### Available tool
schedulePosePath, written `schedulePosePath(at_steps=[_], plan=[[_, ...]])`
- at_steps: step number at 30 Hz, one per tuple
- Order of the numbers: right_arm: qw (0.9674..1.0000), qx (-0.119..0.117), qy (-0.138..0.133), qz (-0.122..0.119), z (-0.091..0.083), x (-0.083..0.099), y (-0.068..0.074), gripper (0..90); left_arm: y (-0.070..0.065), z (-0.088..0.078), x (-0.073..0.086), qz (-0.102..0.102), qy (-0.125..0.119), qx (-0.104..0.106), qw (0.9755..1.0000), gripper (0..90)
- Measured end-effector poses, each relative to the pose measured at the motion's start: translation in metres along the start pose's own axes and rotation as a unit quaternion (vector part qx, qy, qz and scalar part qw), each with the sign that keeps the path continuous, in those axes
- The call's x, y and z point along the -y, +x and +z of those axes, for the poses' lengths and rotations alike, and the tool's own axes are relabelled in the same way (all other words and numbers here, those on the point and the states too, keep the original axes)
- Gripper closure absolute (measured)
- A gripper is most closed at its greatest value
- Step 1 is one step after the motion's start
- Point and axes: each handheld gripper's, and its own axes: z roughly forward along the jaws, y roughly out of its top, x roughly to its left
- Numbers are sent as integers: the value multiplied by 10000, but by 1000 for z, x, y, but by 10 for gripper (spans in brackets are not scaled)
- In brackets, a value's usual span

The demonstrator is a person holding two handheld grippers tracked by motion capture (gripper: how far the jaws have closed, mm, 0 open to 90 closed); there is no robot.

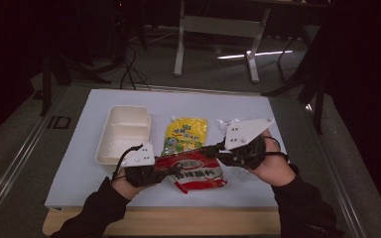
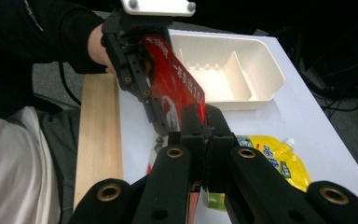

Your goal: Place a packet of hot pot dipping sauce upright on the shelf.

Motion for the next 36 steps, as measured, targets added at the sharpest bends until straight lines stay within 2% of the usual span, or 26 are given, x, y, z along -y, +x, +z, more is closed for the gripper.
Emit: schedulePosePath(at_steps=[4, 6, 12, 13, 17, 19, 22, 25, 30, 33, 34, 36], plan=[[10000, 45, 50, 64, -1, 6, -2, 891, -4, 2, -3, 153, 171, -71, 9997, 900], [10000, 29, 36, 89, -1, 8, -3, 891, -3, 1, -3, 108, 155, -55, 9998, 900], [9999, 49, -48, 144, -2, 13, -3, 886, -4, 0, -5, 159, 207, -65, 9996, 900], [9997, -6, -121, 217, -2, 17, -5, 856, -5, 0, -5, 128, 257, -34, 9996, 900], [9992, -110, -133, 362, 2, 26, -7, 702, -5, 0, -5, 24, 244, 53, 9997, 900], [9990, -139, -76, 414, 6, 32, -7, 683, -5, 0, -6, 16, 205, 36, 9998, 900], [9987, -57, 21, 497, 12, 42, -8, 636, -6, -2, -8, 4, 178, 48, 9998, 900], [9977, -158, 66, 656, 18, 53, -11, 623, -6, -4, -10, -26, 124, 72, 9999, 900], [9962, -321, 150, 799, 31, 67, -12, 646, -8, -3, -14, 18, 104, 57, 9999, 900], [9957, -417, 217, 799, 36, 70, -12, 705, -9, -2, -16, -30, 57, 87, 9999, 900], [9952, -478, 254, 820, 38, 71, -12, 763, -10, -2, -16, -14, 43, 61, 10000, 900], [9950, -517, 314, 797, 40, 72, -11, 763, -10, -2, -16, -14, 43, 61, 10000, 900]])
